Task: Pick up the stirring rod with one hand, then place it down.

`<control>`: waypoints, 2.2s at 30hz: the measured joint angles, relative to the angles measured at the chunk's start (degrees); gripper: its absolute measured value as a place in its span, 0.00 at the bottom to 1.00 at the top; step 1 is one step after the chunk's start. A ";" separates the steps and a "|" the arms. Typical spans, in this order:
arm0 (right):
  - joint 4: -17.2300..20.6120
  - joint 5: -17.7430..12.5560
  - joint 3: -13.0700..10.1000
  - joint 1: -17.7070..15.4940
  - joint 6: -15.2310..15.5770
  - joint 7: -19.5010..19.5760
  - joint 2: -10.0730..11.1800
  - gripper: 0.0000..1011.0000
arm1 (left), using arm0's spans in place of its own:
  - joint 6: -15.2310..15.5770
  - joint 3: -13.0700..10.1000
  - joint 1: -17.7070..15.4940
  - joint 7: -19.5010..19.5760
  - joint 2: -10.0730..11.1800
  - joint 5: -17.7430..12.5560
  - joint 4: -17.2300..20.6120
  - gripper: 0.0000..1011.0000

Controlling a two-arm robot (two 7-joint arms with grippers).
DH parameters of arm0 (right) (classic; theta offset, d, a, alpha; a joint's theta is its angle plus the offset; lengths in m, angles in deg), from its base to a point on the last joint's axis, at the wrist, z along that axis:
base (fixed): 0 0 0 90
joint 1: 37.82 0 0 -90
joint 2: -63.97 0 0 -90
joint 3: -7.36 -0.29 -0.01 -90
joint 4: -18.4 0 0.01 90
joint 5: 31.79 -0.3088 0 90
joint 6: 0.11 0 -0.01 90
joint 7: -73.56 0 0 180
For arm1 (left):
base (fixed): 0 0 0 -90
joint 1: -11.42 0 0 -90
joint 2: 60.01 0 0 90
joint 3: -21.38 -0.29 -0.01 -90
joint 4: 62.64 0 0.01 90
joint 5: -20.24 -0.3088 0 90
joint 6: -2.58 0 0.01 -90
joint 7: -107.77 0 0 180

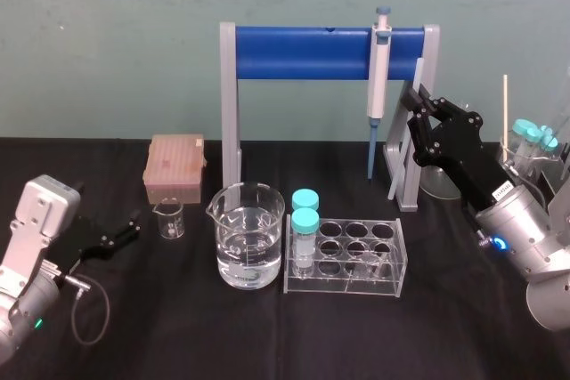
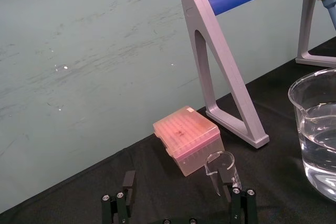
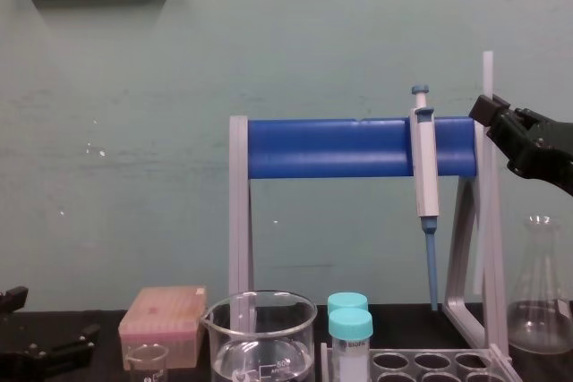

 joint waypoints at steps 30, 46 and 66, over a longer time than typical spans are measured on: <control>0.00 0.00 0.00 0.00 0.00 0.00 0.00 0.06 | 0.00 0.00 0.00 0.00 0.00 0.00 0.00 0.99; 1.40 -0.95 0.18 -0.71 2.89 -3.45 1.74 0.06 | 0.00 0.00 0.00 0.00 0.00 0.00 0.00 0.99; -1.33 -0.38 4.13 -0.57 4.54 -7.98 4.92 0.06 | 0.00 0.00 0.00 0.00 0.00 -0.01 0.00 0.99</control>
